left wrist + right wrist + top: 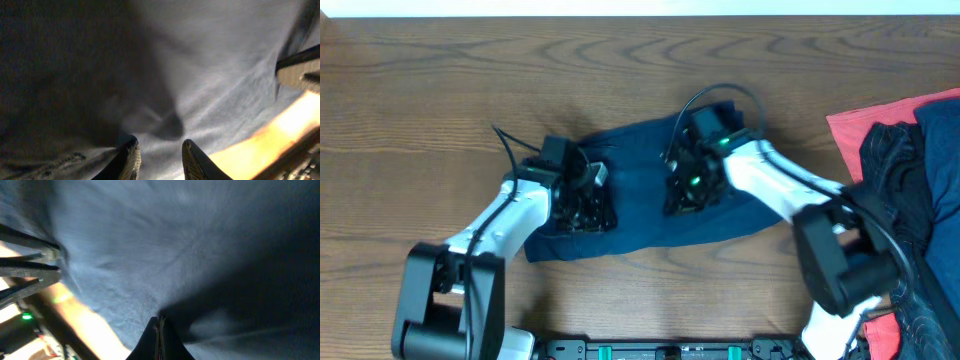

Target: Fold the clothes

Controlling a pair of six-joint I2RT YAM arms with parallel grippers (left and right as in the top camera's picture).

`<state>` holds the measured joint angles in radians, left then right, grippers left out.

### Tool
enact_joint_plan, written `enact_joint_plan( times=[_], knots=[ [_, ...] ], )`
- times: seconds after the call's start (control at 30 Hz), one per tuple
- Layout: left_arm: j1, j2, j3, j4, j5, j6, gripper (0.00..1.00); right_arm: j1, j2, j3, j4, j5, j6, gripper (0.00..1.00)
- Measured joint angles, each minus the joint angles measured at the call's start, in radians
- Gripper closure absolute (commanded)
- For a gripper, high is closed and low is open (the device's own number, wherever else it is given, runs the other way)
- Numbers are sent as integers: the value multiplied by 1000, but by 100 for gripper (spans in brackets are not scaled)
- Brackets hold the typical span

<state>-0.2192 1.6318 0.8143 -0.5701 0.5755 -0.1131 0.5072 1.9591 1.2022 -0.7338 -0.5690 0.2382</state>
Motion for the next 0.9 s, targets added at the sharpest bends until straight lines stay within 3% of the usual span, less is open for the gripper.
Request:
enact_joint_plan(
  times=[0.23,0.57,0.9],
  knots=[
    [-4,19,-10,-39,-102,-66,75,-42,37,7,-135,111,128,99],
    [121,15,4,-143,-210,-101,77,-416,29,9,-250,222,171,99],
    [176,-51,132,-328,-272,-95,74,-594,6,5,-162,72,-55,99]
  ],
)
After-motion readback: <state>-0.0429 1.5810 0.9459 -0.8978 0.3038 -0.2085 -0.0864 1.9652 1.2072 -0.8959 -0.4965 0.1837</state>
